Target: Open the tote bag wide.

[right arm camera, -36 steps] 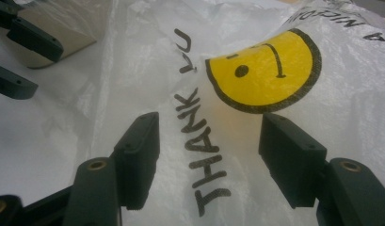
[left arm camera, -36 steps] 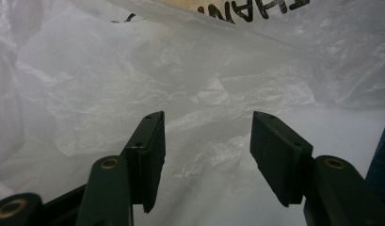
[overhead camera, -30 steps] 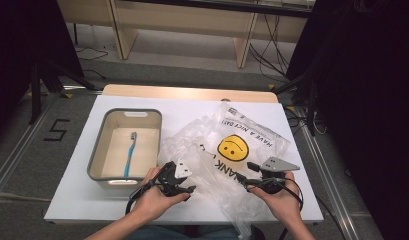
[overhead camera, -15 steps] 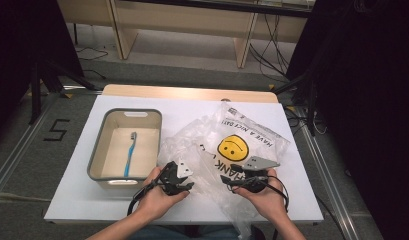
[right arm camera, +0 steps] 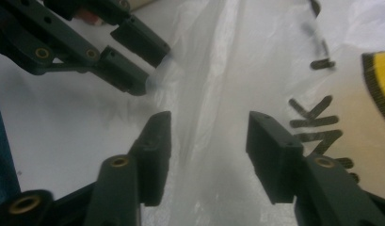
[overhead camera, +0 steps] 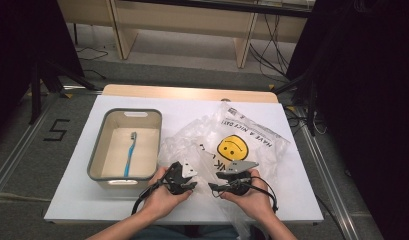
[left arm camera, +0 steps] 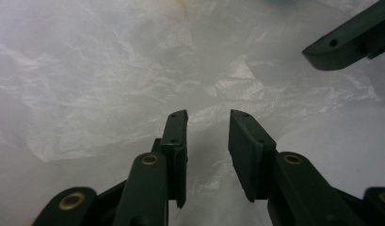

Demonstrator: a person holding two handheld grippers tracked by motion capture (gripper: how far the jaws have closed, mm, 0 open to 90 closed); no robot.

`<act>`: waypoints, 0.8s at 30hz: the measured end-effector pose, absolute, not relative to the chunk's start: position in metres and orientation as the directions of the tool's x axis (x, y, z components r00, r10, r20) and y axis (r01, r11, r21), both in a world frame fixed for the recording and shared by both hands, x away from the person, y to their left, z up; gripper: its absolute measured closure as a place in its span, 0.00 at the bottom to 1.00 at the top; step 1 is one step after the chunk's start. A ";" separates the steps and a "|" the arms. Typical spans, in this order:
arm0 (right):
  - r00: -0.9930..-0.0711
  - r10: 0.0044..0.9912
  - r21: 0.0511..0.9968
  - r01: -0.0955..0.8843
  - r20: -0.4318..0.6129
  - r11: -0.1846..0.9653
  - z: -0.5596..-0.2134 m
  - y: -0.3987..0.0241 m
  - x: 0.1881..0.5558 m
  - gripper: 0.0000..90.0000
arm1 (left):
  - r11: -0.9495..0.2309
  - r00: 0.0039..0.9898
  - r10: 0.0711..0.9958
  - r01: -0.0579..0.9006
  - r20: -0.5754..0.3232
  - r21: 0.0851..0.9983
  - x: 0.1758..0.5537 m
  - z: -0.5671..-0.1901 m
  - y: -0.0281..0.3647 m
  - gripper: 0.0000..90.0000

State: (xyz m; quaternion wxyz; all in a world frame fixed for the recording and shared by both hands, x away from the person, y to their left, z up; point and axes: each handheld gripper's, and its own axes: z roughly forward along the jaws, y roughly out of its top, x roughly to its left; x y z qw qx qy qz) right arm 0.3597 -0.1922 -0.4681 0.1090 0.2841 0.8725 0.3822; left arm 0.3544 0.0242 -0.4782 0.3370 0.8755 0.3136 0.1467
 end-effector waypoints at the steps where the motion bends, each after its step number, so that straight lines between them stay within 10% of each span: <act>1: -0.816 0.577 0.724 0.412 0.023 0.553 -0.469 -0.191 0.360 0.63 | -0.580 0.761 0.648 0.453 0.045 0.677 0.355 -0.480 0.024 0.75; 10: -0.788 0.615 0.708 0.444 0.018 0.549 -0.466 -0.197 0.363 0.99 | -0.575 0.759 0.651 0.477 0.019 0.664 0.356 -0.485 0.020 0.81; 24: -0.685 0.722 0.814 0.362 -0.097 0.453 -0.419 -0.214 0.369 1.00 | -0.587 0.753 0.657 0.482 0.035 0.651 0.355 -0.484 0.016 0.90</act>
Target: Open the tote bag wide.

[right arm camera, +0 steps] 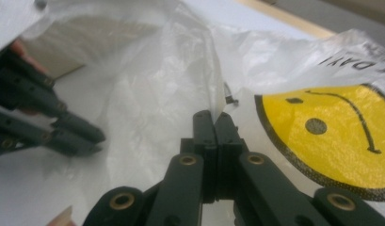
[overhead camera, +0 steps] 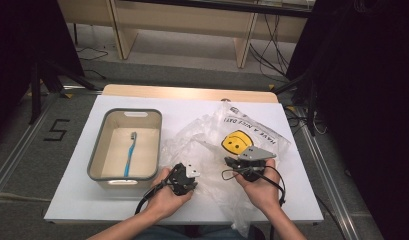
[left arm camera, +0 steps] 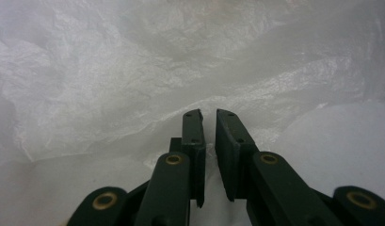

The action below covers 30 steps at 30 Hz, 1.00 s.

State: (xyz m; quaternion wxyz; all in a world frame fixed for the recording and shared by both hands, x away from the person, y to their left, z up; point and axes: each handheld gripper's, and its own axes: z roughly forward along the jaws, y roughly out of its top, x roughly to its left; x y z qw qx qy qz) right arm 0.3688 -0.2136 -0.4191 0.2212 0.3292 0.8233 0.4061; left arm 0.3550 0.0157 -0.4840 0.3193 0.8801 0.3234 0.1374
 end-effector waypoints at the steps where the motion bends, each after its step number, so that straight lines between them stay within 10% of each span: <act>1: -0.682 0.725 0.817 0.359 -0.101 0.451 -0.417 -0.214 0.370 1.00 | -0.590 0.755 0.655 0.476 0.041 0.652 0.355 -0.484 0.015 0.90; 30: -0.635 0.757 0.879 0.266 -0.150 0.397 -0.363 -0.210 0.393 1.00 | -0.611 0.764 0.640 0.441 0.083 0.657 0.353 -0.485 0.015 0.88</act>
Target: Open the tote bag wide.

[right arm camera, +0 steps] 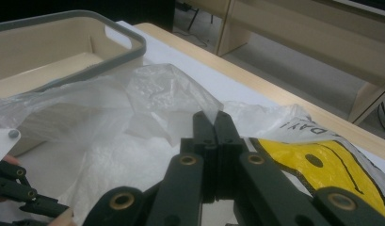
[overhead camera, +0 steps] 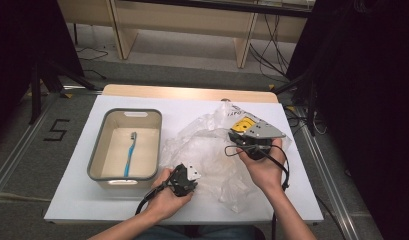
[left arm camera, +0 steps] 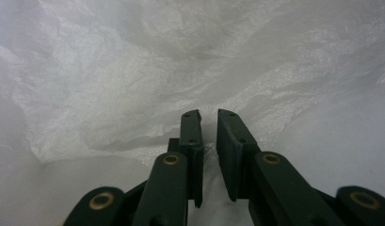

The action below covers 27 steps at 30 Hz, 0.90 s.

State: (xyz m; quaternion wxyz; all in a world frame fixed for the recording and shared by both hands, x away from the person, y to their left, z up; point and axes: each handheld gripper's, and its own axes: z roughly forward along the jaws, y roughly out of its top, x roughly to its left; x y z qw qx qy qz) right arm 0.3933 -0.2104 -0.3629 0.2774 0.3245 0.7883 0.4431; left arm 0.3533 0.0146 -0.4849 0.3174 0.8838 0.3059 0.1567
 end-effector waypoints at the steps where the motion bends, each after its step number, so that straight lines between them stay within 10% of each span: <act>1: -0.635 0.758 0.880 0.267 -0.147 0.394 -0.362 -0.210 0.394 1.00 | -0.613 0.764 0.639 0.439 0.086 0.657 0.353 -0.485 0.015 0.88; 27: -0.639 0.759 0.884 0.275 -0.127 0.379 -0.362 -0.211 0.396 1.00 | -0.494 0.747 0.657 0.328 0.100 0.805 0.330 -0.413 0.050 0.46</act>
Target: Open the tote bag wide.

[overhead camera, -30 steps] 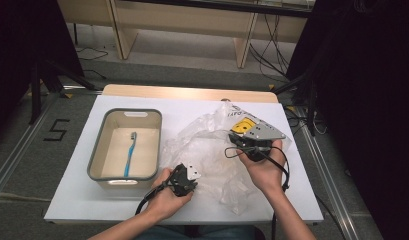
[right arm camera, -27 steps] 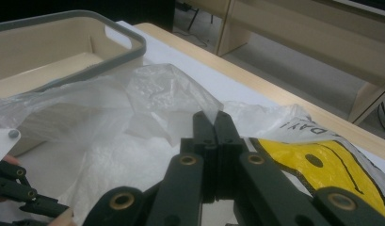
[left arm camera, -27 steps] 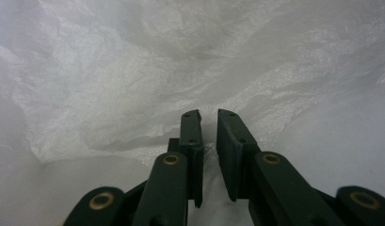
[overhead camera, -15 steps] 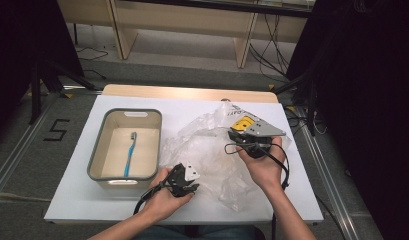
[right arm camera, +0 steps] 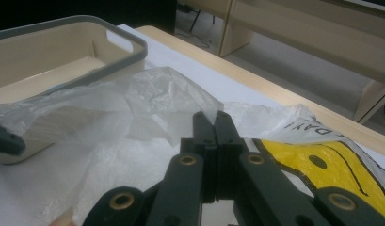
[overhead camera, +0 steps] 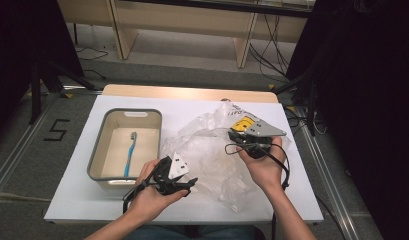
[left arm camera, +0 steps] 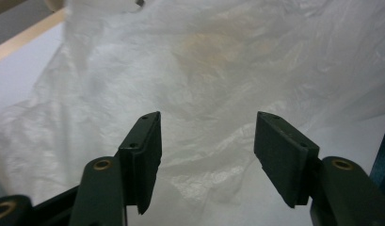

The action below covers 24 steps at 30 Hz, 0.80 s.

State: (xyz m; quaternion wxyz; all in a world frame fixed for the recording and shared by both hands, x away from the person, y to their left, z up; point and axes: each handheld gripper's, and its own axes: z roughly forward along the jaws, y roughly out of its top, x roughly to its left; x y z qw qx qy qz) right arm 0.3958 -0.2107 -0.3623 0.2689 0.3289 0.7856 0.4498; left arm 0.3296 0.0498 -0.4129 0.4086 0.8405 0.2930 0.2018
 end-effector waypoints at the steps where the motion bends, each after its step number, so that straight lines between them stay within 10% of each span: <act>1: -0.638 0.760 0.883 0.278 -0.125 0.379 -0.362 -0.211 0.396 1.00 | -0.488 0.740 0.664 0.328 0.101 0.809 0.330 -0.411 0.052 0.45; 24: -0.637 0.762 0.881 0.289 -0.116 0.375 -0.364 -0.212 0.396 1.00 | -0.371 0.639 0.769 0.425 0.017 0.825 0.358 -0.385 0.115 0.33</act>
